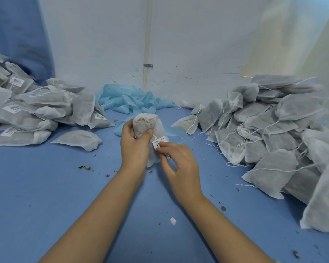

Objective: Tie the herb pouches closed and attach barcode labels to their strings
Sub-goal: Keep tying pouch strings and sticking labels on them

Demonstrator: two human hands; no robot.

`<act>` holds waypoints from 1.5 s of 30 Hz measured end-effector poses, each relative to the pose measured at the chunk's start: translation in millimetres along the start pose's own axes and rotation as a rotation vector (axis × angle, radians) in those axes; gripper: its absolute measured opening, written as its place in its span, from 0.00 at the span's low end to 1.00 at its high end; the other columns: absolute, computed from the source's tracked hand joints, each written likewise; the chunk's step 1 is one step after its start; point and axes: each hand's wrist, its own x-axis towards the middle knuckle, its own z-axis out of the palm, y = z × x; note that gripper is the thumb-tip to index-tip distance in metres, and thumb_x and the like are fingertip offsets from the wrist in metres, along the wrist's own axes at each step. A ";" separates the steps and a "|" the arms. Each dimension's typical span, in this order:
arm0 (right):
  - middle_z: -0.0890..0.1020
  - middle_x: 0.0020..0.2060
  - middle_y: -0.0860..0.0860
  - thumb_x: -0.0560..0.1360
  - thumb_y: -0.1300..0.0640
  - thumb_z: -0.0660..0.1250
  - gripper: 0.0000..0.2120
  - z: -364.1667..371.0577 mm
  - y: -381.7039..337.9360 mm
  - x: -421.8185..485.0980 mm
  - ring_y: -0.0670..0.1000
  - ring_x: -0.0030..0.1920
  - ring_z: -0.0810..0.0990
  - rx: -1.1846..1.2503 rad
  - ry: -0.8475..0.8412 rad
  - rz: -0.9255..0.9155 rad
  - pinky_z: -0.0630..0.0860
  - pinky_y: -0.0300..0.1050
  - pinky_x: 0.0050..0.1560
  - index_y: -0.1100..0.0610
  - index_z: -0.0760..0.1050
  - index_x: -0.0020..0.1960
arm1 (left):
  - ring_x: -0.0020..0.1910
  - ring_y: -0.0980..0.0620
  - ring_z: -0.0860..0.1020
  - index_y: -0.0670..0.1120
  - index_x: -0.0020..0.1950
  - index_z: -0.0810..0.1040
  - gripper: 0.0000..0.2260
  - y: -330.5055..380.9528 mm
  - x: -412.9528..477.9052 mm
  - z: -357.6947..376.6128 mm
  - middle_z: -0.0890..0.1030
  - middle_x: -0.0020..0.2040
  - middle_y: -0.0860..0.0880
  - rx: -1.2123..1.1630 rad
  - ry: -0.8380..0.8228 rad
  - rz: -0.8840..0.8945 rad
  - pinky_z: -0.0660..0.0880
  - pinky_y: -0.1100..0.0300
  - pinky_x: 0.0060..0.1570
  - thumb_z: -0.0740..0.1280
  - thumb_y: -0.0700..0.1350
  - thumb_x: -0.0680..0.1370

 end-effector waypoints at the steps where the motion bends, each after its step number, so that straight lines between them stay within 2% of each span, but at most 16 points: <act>1: 0.84 0.50 0.49 0.73 0.63 0.69 0.06 -0.3 0.0 -0.3 0.50 0.51 0.79 -0.036 -0.013 0.003 0.72 0.34 0.54 0.58 0.83 0.48 | 0.57 0.50 0.79 0.49 0.56 0.73 0.14 0.1 -0.1 0.1 0.80 0.56 0.49 0.001 -0.003 0.006 0.75 0.54 0.59 0.67 0.33 0.75; 5: 0.83 0.50 0.44 0.72 0.62 0.67 0.08 -3.0 0.2 -0.3 0.48 0.50 0.76 -0.141 -0.072 0.041 0.72 0.39 0.48 0.54 0.83 0.47 | 0.57 0.50 0.78 0.49 0.55 0.73 0.14 -0.2 -0.3 -0.8 0.79 0.56 0.49 0.014 -0.028 0.026 0.75 0.53 0.59 0.67 0.33 0.75; 7: 0.82 0.49 0.43 0.72 0.61 0.65 0.10 -3.6 0.2 -0.1 0.47 0.50 0.75 -0.088 -0.068 0.108 0.71 0.37 0.48 0.54 0.82 0.50 | 0.54 0.51 0.79 0.49 0.55 0.74 0.14 0.4 0.4 -2.6 0.80 0.55 0.49 0.035 -0.084 0.030 0.77 0.59 0.53 0.67 0.33 0.75; 10: 0.75 0.52 0.39 0.74 0.56 0.66 0.12 -3.7 0.4 3.2 0.45 0.53 0.73 0.069 -0.046 0.303 0.68 0.35 0.52 0.52 0.77 0.57 | 0.47 0.55 0.80 0.50 0.52 0.76 0.13 1.5 0.9 -4.5 0.82 0.50 0.51 0.055 -0.224 0.009 0.77 0.66 0.43 0.67 0.33 0.74; 13: 0.73 0.58 0.42 0.74 0.49 0.63 0.19 -3.6 2.0 4.3 0.44 0.59 0.72 0.224 -0.127 0.516 0.69 0.38 0.58 0.50 0.69 0.64 | 0.46 0.55 0.82 0.49 0.55 0.77 0.12 -0.5 -0.6 -4.2 0.84 0.46 0.54 -0.013 -0.316 -0.040 0.78 0.64 0.43 0.67 0.35 0.75; 15: 0.78 0.52 0.41 0.75 0.48 0.61 0.12 -1.4 1.7 3.2 0.43 0.52 0.77 0.358 -0.203 0.662 0.72 0.38 0.52 0.46 0.68 0.59 | 0.46 0.54 0.82 0.47 0.59 0.76 0.13 -4.0 -1.5 -4.7 0.84 0.47 0.52 -0.070 -0.381 -0.084 0.78 0.62 0.43 0.67 0.37 0.76; 17: 0.81 0.42 0.43 0.78 0.55 0.62 0.03 0.5 0.4 3.2 0.43 0.42 0.78 0.516 -0.181 0.772 0.73 0.40 0.46 0.49 0.73 0.51 | 0.47 0.52 0.82 0.47 0.59 0.76 0.14 -7.0 -3.0 -5.6 0.84 0.48 0.51 -0.062 -0.436 -0.104 0.78 0.62 0.42 0.70 0.40 0.75; 18: 0.81 0.39 0.45 0.78 0.58 0.63 0.02 1.1 0.3 4.3 0.45 0.41 0.78 0.596 -0.145 0.813 0.74 0.42 0.45 0.52 0.75 0.48 | 0.47 0.51 0.82 0.48 0.59 0.76 0.16 -7.9 -3.5 -5.8 0.84 0.48 0.51 -0.052 -0.453 -0.116 0.78 0.61 0.42 0.72 0.41 0.72; 21: 0.83 0.40 0.50 0.77 0.59 0.65 0.03 -0.6 1.5 8.7 0.48 0.42 0.81 0.823 -0.024 0.869 0.77 0.41 0.44 0.56 0.77 0.49 | 0.51 0.50 0.83 0.47 0.60 0.77 0.21 -12.1 -4.3 -7.6 0.84 0.52 0.48 -0.021 -0.488 -0.171 0.78 0.57 0.49 0.74 0.46 0.68; 25: 0.84 0.45 0.55 0.77 0.59 0.66 0.06 -2.1 2.5 11.5 0.51 0.46 0.82 1.021 0.087 0.926 0.78 0.45 0.51 0.59 0.78 0.52 | 0.55 0.42 0.81 0.43 0.53 0.83 0.21 -17.8 -10.2 -8.8 0.84 0.52 0.42 0.074 -0.534 -0.281 0.71 0.44 0.64 0.74 0.58 0.69; 29: 0.85 0.45 0.53 0.76 0.55 0.67 0.06 -1.6 1.4 13.0 0.50 0.46 0.83 1.051 0.096 0.963 0.78 0.46 0.51 0.56 0.78 0.51 | 0.55 0.45 0.81 0.44 0.51 0.84 0.25 -20.3 -15.8 -6.7 0.84 0.52 0.44 0.057 -0.499 -0.305 0.71 0.46 0.65 0.71 0.63 0.65; 34: 0.85 0.47 0.55 0.75 0.53 0.69 0.08 0.8 0.3 14.6 0.51 0.48 0.83 1.041 0.127 0.999 0.78 0.47 0.53 0.56 0.79 0.51 | 0.49 0.50 0.83 0.49 0.45 0.86 0.21 -16.4 -16.9 -5.5 0.85 0.47 0.47 0.032 -0.406 -0.312 0.76 0.55 0.56 0.73 0.63 0.62; 37: 0.84 0.45 0.55 0.75 0.56 0.69 0.09 -3.3 2.0 17.1 0.50 0.45 0.83 1.143 0.121 1.037 0.79 0.40 0.45 0.60 0.79 0.52 | 0.48 0.49 0.83 0.49 0.43 0.86 0.19 -15.6 -16.1 -5.3 0.85 0.46 0.47 0.040 -0.387 -0.290 0.77 0.56 0.52 0.73 0.61 0.62; 39: 0.84 0.43 0.55 0.75 0.58 0.68 0.08 -4.8 3.0 18.0 0.50 0.42 0.83 1.194 0.138 1.048 0.79 0.40 0.42 0.62 0.78 0.51 | 0.42 0.52 0.83 0.51 0.40 0.86 0.16 -14.5 -16.6 -4.0 0.85 0.42 0.49 0.086 -0.372 -0.262 0.79 0.61 0.42 0.71 0.62 0.65; 42: 0.82 0.42 0.59 0.75 0.59 0.67 0.09 -3.8 4.4 17.7 0.54 0.41 0.81 1.174 0.141 1.045 0.78 0.46 0.43 0.64 0.77 0.51 | 0.25 0.51 0.77 0.50 0.37 0.81 0.17 -13.2 -17.5 -5.7 0.81 0.30 0.47 0.275 -0.433 -0.153 0.73 0.62 0.24 0.65 0.62 0.74; 45: 0.83 0.45 0.61 0.76 0.58 0.66 0.12 -3.1 6.4 17.4 0.54 0.43 0.81 1.176 0.164 1.062 0.79 0.46 0.46 0.67 0.77 0.54 | 0.20 0.52 0.68 0.46 0.41 0.76 0.15 -12.2 -17.9 -9.5 0.72 0.25 0.47 0.280 -0.510 -0.196 0.64 0.64 0.19 0.64 0.57 0.77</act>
